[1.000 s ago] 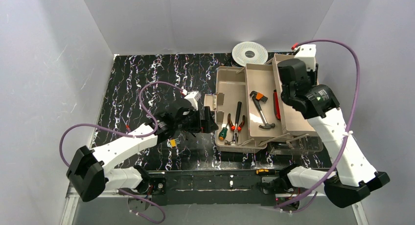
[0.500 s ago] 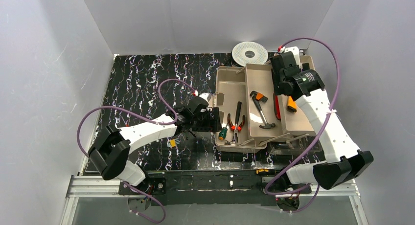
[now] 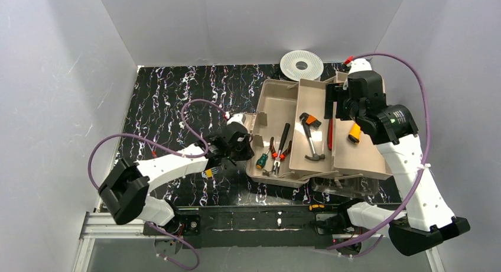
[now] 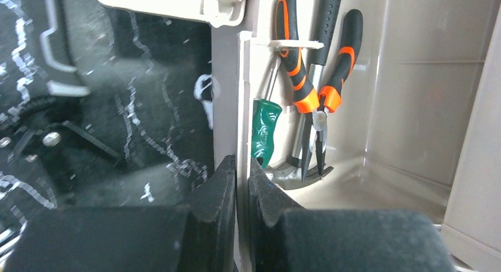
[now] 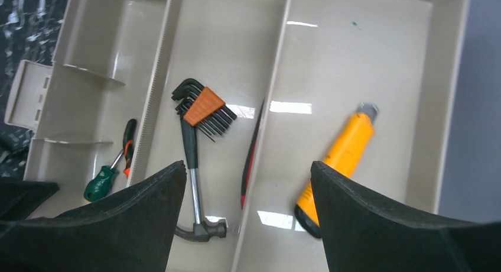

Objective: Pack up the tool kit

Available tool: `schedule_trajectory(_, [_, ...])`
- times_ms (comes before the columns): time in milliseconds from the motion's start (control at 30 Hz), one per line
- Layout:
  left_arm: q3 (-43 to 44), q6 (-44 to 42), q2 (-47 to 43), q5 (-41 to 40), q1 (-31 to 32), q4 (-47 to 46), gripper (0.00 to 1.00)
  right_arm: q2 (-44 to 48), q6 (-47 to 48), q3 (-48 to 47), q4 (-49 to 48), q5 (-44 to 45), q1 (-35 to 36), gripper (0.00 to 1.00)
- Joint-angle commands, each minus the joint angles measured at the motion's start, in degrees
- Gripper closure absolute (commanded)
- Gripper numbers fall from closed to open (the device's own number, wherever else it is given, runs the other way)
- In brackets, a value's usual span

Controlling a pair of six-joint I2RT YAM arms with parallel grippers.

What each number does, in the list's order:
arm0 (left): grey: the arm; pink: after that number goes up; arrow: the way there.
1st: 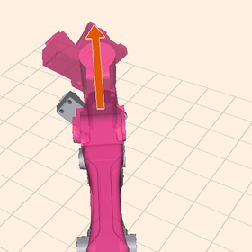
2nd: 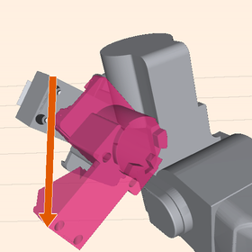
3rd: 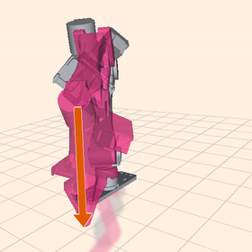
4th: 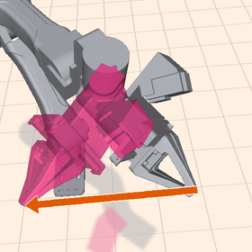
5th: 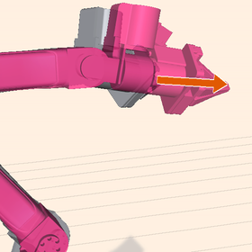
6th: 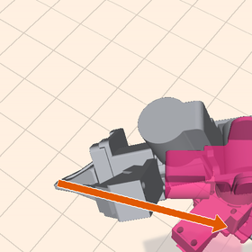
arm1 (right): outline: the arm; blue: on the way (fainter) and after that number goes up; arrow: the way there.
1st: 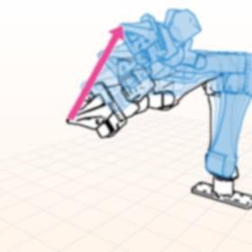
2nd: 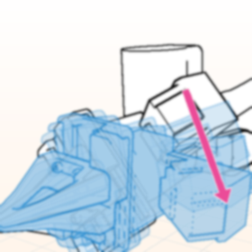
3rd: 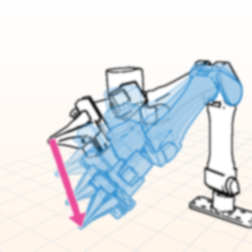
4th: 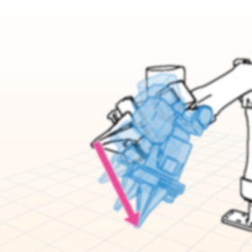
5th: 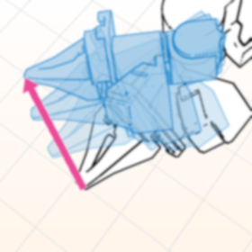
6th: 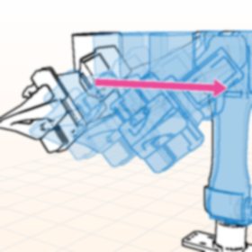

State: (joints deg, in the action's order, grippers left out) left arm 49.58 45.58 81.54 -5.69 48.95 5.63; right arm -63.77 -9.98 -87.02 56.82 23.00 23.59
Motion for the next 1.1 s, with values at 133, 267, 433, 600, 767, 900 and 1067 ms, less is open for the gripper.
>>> schedule_trajectory(133, [-6.95,-1.57,-13.94,-3.99,-0.66,4.94,1.0,-1.84,-1.74,0.85,-4.82,-11.06,-0.3,0.15])
schedule_trajectory(267, [-5.94,-0.75,-11.76,3.66,-0.29,0.17,1.0,-3.66,-2.6,0.62,-3.9,-9.69,-0.3,0.16])
schedule_trajectory(433, [0.88,-1.16,-3.92,7.45,3.69,-3.44,1.0,-4.52,-2.58,1.11,-2.99,-4.49,-0.45,0.16])
schedule_trajectory(600, [8.51,-1.77,4.31,7.51,7.22,-4.08,1.0,-6.06,-1.94,2.9,-2.33,-0.96,-3.18,0.15])
schedule_trajectory(767, [8.57,1.66,6.22,0.88,7.38,-2.2,1.0,-6.72,-1.98,4.91,-2.52,0.8,-5.74,0.16])
schedule_trajectory(900, [4.15,5.46,4.86,-4.69,5.6,-1.01,1.0,-6.63,-2.1,5.14,-3.1,-0.66,-6.1,0.16])
schedule_trajectory(1067, [-1.67,7.96,1.35,-5.22,3.04,-1.93,1.0,-8.76,-2.24,5.32,-3.16,-3.31,-6.1,0.18])
